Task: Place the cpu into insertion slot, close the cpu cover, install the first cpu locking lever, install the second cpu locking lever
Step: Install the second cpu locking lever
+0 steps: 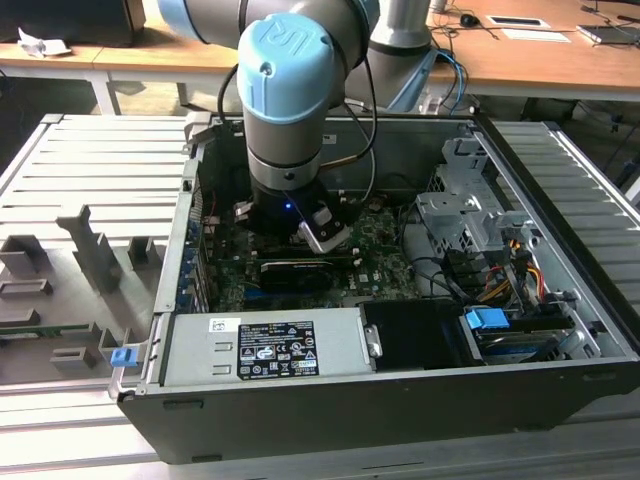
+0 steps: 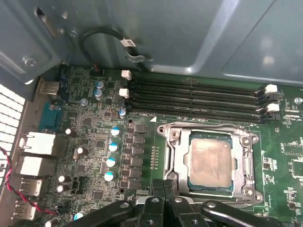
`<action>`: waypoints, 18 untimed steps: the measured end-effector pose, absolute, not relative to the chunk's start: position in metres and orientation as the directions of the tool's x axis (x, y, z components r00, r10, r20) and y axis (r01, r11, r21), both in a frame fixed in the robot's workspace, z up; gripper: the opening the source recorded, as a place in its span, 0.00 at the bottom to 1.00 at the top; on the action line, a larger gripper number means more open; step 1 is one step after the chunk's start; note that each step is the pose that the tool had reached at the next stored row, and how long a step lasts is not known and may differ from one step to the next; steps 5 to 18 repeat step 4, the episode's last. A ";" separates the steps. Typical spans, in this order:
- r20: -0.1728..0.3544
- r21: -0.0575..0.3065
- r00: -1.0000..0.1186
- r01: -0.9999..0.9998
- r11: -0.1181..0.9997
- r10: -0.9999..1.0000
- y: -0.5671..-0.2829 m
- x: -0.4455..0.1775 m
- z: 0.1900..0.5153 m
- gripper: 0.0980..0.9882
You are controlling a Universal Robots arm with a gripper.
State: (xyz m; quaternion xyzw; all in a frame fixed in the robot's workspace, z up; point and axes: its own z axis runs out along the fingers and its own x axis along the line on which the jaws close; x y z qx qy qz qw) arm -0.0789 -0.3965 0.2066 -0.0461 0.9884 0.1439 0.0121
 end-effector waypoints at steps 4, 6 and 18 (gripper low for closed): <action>-0.037 0.283 -0.995 -0.094 0.954 -0.088 -0.396 -0.079 0.215 0.01; -0.037 0.283 -0.995 -0.094 0.954 -0.088 -0.396 -0.079 0.215 0.01; -0.037 0.283 -0.995 -0.094 0.954 -0.088 -0.396 -0.079 0.215 0.01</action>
